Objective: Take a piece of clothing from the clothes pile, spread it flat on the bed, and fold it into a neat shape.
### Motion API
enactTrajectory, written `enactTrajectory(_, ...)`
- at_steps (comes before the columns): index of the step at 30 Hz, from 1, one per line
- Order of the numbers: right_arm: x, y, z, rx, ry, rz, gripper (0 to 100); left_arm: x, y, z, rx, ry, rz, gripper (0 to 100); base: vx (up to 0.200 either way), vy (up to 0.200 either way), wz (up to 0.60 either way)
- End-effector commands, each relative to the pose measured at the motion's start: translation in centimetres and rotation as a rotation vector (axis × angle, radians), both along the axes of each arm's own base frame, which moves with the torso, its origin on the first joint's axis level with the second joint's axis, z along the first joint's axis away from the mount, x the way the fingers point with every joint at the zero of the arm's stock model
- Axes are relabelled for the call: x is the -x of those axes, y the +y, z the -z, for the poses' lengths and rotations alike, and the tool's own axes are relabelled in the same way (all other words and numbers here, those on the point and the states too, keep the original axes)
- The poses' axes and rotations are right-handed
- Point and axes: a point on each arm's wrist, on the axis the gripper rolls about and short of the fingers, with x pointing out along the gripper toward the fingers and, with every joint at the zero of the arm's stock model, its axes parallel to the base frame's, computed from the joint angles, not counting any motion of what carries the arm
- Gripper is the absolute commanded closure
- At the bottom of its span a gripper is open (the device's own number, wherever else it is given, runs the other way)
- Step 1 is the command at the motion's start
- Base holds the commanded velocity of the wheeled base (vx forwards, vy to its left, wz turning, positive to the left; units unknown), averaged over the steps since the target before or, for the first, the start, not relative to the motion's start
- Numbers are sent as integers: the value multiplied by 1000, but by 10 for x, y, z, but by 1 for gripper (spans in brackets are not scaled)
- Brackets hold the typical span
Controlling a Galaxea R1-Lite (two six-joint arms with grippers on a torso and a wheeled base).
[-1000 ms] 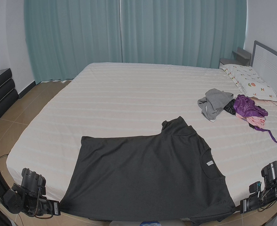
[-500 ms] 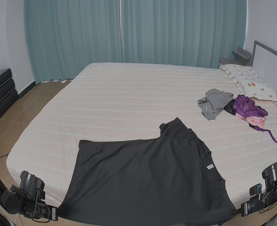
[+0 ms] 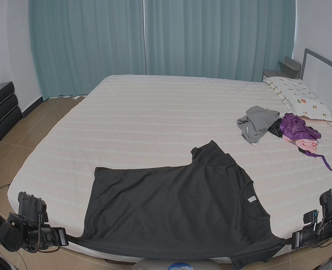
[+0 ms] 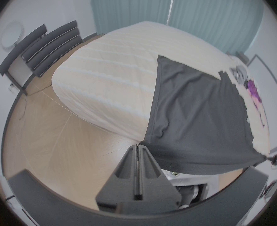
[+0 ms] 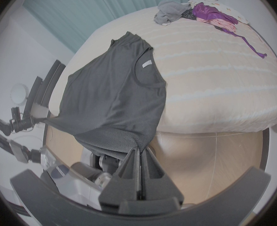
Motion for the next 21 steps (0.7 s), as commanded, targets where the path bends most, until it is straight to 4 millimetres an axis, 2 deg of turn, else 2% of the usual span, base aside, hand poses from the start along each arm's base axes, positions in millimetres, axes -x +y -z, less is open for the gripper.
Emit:
enactTrajectory(1,-19,-1,-7,-30,-36,55,100,-19,-2,-10,54,-89,-63,100,0,0,0)
enactTrajectory(8,-59,-3,-10,-28,-81,73,100,-33,-2,-12,66,-108,-84,100,0,0,0)
enactTrajectory(15,-77,-5,-6,-28,-75,77,100,-52,-4,-12,64,-123,-86,100,0,0,0)
enactTrajectory(21,-92,-6,-13,-22,-124,80,100,-63,-5,-7,67,-109,-85,100,0,0,0)
